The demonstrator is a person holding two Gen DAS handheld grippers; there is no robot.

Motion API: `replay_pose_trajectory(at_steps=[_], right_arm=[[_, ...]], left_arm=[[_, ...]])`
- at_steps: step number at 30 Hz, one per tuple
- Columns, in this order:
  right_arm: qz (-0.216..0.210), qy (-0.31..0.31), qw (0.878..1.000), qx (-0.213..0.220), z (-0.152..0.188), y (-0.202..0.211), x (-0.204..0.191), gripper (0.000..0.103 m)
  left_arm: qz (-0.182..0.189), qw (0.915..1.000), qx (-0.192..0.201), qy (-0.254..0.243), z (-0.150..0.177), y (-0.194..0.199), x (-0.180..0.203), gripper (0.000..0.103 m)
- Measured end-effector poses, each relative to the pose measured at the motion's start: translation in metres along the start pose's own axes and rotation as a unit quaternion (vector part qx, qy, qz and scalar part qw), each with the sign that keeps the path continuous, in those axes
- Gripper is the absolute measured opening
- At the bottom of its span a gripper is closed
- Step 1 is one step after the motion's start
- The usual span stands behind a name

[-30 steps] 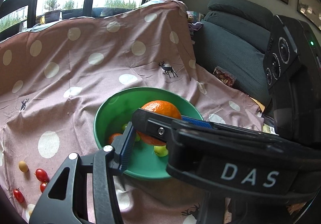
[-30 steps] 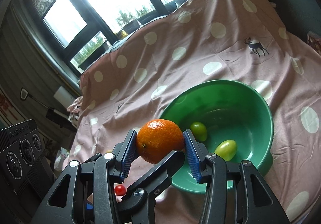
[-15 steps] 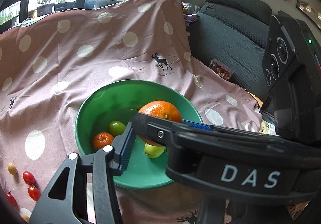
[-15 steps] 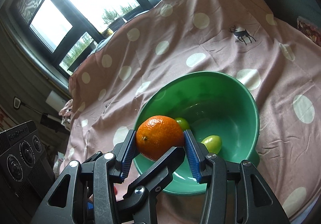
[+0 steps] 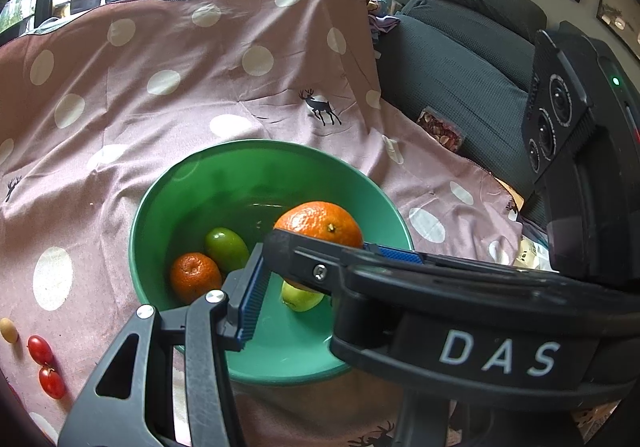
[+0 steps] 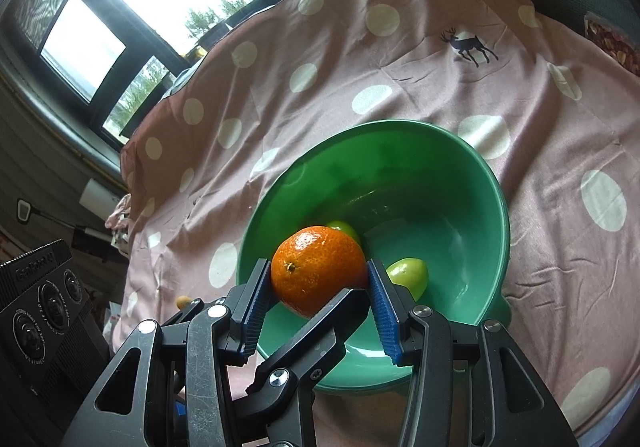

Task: Organize fruits
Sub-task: 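Lower the mandarin into the green bowl and open the right tool, then move the open right tool from the bowl to the red cherry tomatoes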

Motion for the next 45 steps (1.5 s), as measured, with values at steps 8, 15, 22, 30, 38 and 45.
replay_pose_trajectory(at_steps=[8, 15, 22, 30, 38, 45], right_arm=[[0.000, -0.004, 1.000, -0.013, 0.001, -0.007, 0.003, 0.051], [0.005, -0.009, 1.000, -0.020, 0.002, -0.012, 0.006, 0.051], [0.009, -0.013, 0.999, -0.028, 0.002, -0.017, 0.008, 0.051], [0.024, -0.009, 0.999, -0.029, 0.003, -0.019, 0.008, 0.051], [0.030, 0.000, 0.999, -0.013, 0.002, -0.015, 0.003, 0.053], [0.040, 0.018, 0.998, 0.038, -0.002, -0.003, -0.008, 0.063]], left_arm=[[-0.001, 1.0000, -0.006, 0.006, 0.003, -0.005, -0.003, 0.046], [0.001, 0.9998, -0.013, 0.012, 0.005, -0.010, -0.004, 0.046], [0.005, 0.9996, -0.020, 0.021, 0.007, -0.015, -0.008, 0.046], [0.009, 0.9990, -0.029, 0.034, 0.010, -0.018, -0.010, 0.046], [0.001, 0.9991, -0.011, 0.040, 0.009, 0.000, -0.015, 0.050], [-0.015, 0.9981, 0.030, 0.051, 0.011, 0.048, -0.033, 0.067]])
Point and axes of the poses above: each gripper's, at about its wrist camera, not at the fingertips, and y roughly against the way its jaws point, x to its right, z to its underside, the point moved 3 cm from there along -y, roughly the way its jaws point, and after that the axes turned 1 degree about y, right-handed, at the moved point
